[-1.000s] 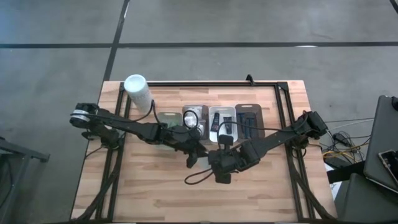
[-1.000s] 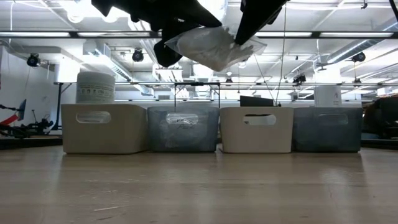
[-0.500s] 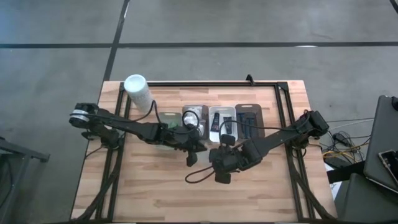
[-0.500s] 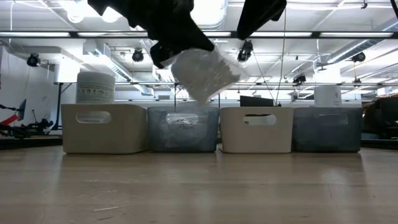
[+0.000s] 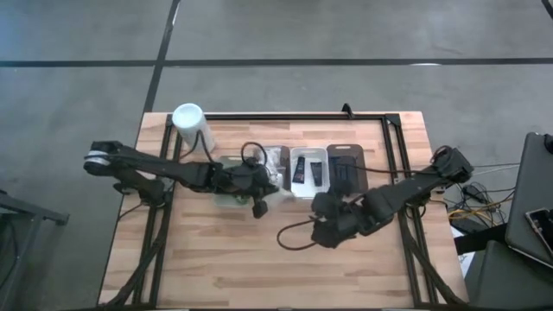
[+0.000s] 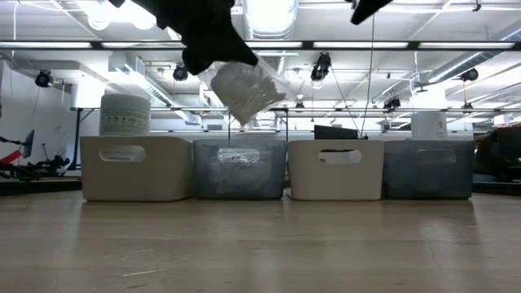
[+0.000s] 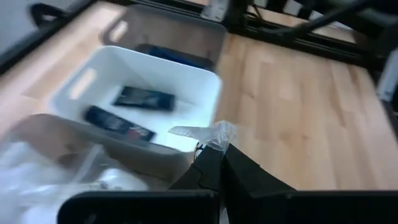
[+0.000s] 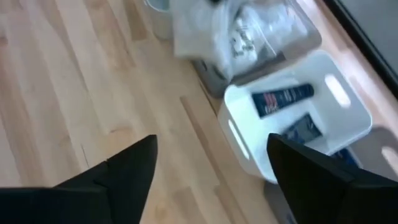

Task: Pick & Place Travel size toiletries
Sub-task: Put the cotton pack into the left black bin

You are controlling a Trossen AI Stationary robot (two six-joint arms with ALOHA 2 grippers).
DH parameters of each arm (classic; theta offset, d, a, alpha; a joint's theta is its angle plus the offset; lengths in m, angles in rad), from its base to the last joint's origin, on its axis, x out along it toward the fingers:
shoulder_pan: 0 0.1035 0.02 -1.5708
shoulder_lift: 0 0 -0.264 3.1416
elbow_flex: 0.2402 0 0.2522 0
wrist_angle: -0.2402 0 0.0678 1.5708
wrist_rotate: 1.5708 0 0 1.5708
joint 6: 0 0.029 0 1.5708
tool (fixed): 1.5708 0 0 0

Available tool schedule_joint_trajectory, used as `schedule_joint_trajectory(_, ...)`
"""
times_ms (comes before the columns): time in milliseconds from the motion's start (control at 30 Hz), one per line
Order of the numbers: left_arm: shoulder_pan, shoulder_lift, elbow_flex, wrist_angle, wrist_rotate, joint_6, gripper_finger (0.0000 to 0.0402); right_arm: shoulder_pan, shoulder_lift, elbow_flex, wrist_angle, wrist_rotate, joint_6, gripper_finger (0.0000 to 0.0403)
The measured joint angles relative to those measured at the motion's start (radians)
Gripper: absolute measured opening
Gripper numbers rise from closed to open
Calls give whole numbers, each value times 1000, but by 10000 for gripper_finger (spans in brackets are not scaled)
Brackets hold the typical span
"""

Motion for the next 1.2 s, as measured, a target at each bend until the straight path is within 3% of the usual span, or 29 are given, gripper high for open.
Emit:
schedule_joint_trajectory(167, 100, -88, -125, 71, 21, -15, 1, 22, -16, -37, -11, 14, 91, 319)
schedule_joint_trajectory(433, 266, -143, -365, 551, 71, -185, 1, 27, -15, -65, -8, 117, 229, 336)
schedule_joint_trajectory(533, 284, -118, -408, 609, 84, -214, 1, 27, -15, -75, -7, 140, 276, 342)
schedule_joint_trajectory(933, 288, 84, -457, 795, 67, -357, 2, 28, -15, -113, -2, 138, 388, 354)
schedule_joint_trajectory(1200, 286, 173, -439, 796, 45, -375, 13, 27, -15, -117, -3, 82, 409, 331)
